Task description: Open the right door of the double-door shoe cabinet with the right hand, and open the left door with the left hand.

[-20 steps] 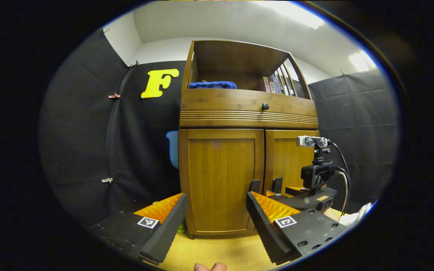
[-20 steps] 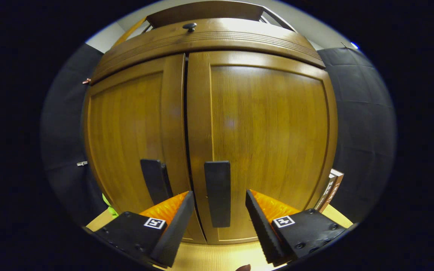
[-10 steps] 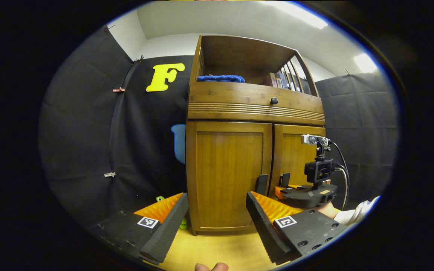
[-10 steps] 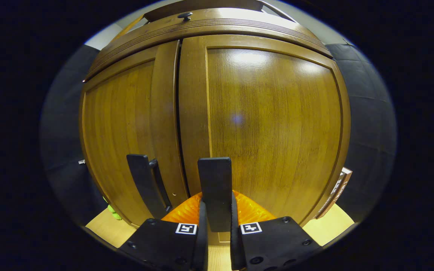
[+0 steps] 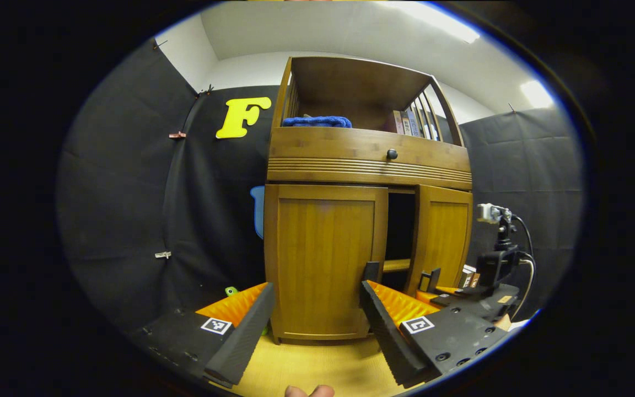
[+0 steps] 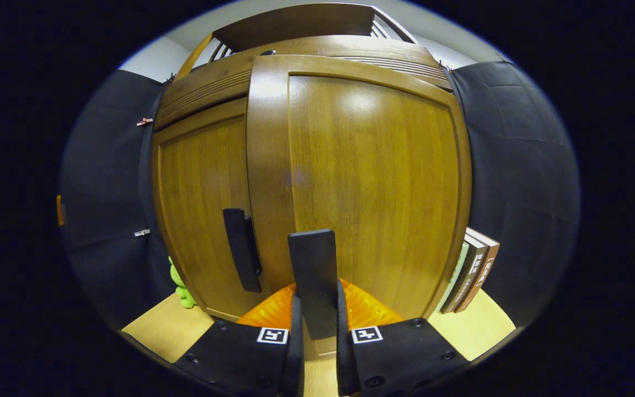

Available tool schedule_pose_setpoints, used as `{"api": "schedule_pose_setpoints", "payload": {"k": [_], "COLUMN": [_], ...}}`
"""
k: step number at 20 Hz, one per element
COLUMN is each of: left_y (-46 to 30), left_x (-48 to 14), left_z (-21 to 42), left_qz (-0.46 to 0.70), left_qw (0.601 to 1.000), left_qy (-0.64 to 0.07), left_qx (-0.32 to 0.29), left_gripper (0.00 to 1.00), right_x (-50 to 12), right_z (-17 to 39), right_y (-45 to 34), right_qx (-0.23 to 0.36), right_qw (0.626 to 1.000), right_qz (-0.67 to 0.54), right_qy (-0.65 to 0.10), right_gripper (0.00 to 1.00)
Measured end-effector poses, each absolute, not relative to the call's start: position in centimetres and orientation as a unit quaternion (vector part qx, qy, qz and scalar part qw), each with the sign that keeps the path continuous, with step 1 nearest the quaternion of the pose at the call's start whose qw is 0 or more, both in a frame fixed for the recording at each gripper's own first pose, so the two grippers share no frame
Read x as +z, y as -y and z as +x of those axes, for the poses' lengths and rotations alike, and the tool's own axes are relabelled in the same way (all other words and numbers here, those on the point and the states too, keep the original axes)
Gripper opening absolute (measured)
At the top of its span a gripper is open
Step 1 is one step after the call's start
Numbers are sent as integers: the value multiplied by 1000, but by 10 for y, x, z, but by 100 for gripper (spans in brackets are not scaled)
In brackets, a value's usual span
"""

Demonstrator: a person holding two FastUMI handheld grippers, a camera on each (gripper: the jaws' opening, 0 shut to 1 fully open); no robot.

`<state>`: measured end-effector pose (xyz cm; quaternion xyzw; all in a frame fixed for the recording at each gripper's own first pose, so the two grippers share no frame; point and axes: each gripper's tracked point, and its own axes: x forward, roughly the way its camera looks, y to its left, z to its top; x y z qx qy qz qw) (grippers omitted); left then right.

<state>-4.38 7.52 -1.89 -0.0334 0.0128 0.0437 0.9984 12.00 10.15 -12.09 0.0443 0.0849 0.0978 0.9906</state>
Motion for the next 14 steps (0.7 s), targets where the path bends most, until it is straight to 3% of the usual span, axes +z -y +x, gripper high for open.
{"api": "schedule_pose_setpoints", "payload": {"k": [14], "left_y": [18], "left_x": [-9], "left_z": [-26], "left_qz": [-34], "left_qw": [998], "left_qy": [-8], "left_qx": [46], "left_gripper": [96], "right_x": [-119], "right_z": [36], "right_y": [4], "right_qx": [127], "right_qw": [985], "right_qz": [43], "right_qy": [-110], "right_gripper": [26]}}
